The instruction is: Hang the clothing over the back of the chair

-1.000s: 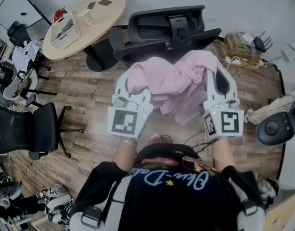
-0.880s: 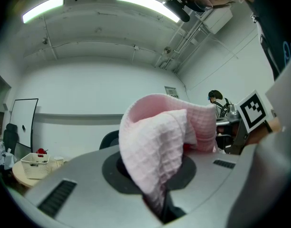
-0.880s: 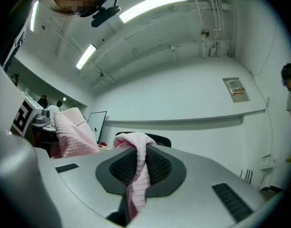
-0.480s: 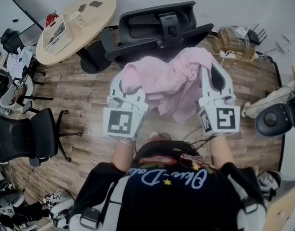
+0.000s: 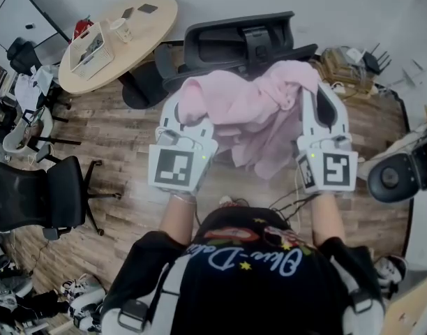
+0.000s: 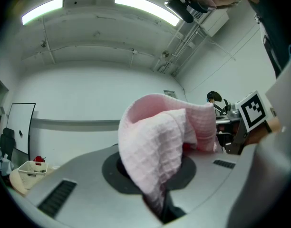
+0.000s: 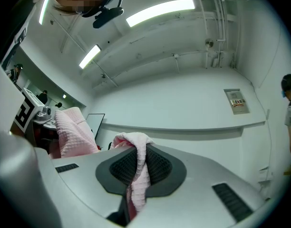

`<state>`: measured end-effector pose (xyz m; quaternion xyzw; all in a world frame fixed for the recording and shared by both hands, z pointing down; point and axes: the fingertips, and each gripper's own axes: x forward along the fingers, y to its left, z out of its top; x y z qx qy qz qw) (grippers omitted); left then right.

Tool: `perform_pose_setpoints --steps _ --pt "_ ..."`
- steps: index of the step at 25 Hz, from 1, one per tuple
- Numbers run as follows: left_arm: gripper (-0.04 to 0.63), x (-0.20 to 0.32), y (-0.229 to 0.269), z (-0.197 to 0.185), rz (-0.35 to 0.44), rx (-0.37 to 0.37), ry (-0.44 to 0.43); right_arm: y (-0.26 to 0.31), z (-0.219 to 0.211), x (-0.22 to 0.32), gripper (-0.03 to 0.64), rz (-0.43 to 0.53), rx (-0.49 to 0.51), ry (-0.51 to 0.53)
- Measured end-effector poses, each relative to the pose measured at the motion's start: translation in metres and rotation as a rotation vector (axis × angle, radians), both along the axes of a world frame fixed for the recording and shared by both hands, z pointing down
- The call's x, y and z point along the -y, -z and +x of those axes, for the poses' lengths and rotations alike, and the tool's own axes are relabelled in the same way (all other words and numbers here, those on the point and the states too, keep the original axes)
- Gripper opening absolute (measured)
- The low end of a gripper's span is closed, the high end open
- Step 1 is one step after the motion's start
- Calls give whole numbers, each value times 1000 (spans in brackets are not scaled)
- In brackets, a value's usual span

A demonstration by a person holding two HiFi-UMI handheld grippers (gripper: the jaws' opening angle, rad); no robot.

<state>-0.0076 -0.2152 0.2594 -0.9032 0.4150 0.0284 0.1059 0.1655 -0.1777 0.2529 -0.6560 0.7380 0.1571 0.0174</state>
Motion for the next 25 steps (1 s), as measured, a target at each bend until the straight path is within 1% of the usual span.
perform_pose_setpoints --steps 6,10,15,19,23,25 --pt "49 14 20 -7 37 2 5 26 -5 13 25 50 -20 2" --pt "49 24 29 -9 46 9 8 38 -5 23 25 73 -24 4" --pt "49 35 37 -9 61 15 2 48 -4 35 25 85 -36 -3" --pt "49 44 44 -8 62 17 -2 54 -1 44 25 89 -26 -9" --pt "49 57 56 -9 110 47 -13 75 2 55 25 134 -40 -19" --pt "49 62 66 -8 116 22 -13 85 3 61 25 156 -52 -22"
